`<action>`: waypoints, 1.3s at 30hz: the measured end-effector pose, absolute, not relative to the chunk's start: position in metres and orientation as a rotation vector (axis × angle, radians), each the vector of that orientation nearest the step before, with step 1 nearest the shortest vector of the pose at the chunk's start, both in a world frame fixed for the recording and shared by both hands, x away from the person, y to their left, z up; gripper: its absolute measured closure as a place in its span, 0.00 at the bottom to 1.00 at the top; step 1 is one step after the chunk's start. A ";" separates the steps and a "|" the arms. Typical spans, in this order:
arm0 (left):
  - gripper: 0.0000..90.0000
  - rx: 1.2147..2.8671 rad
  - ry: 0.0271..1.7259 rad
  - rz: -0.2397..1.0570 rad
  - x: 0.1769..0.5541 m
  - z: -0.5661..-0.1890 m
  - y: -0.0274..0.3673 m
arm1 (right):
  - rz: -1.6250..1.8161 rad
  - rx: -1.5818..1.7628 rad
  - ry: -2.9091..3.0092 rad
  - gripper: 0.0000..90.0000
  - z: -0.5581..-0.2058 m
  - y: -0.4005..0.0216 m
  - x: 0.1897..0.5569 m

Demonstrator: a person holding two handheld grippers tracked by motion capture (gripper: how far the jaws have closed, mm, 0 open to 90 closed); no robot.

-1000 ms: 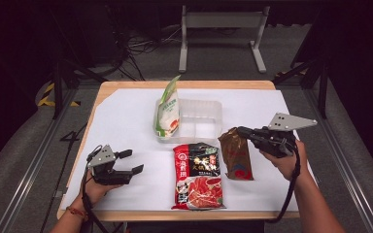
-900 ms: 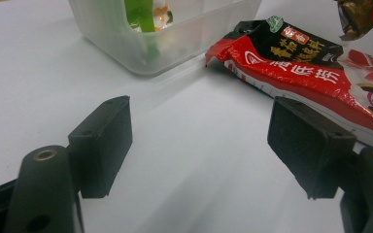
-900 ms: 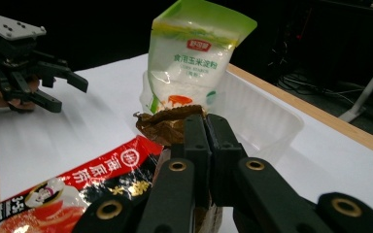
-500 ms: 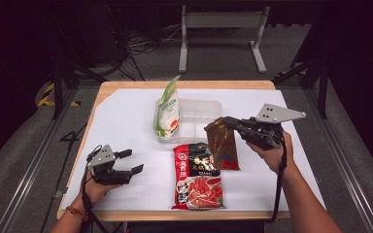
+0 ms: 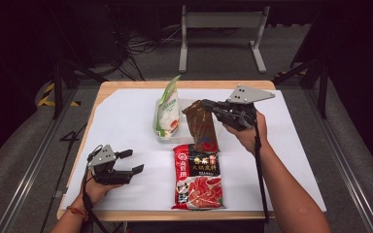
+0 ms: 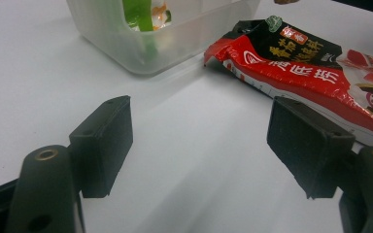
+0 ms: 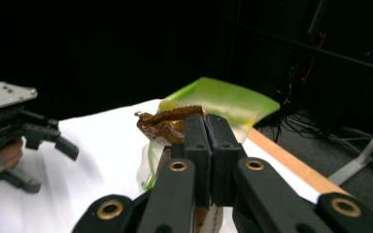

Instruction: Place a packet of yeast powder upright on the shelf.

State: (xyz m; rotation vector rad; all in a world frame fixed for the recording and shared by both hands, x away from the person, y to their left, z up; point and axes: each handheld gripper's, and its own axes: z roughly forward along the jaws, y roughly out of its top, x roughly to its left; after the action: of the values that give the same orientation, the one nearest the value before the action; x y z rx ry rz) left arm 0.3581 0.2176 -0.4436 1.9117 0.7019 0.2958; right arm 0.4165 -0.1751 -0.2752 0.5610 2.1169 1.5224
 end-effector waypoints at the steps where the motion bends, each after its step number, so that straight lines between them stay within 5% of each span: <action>1: 0.28 1.912 0.702 0.296 0.358 -0.444 0.218 | 1.522 0.561 2.117 0.99 -0.275 -0.175 0.417; 16: 0.29 1.896 0.706 0.304 0.356 -0.443 0.223 | 1.482 0.539 2.090 0.99 -0.271 -0.137 0.467; 39: 0.30 1.891 0.695 0.308 0.355 -0.442 0.223 | 1.217 0.839 1.963 0.99 -0.293 -0.107 0.494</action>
State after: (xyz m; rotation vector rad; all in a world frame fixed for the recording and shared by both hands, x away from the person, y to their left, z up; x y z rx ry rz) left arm 0.3547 0.2232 -0.4416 1.8914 0.6952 0.3082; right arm 0.4939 -0.1069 -0.2927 0.8387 1.9629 1.2171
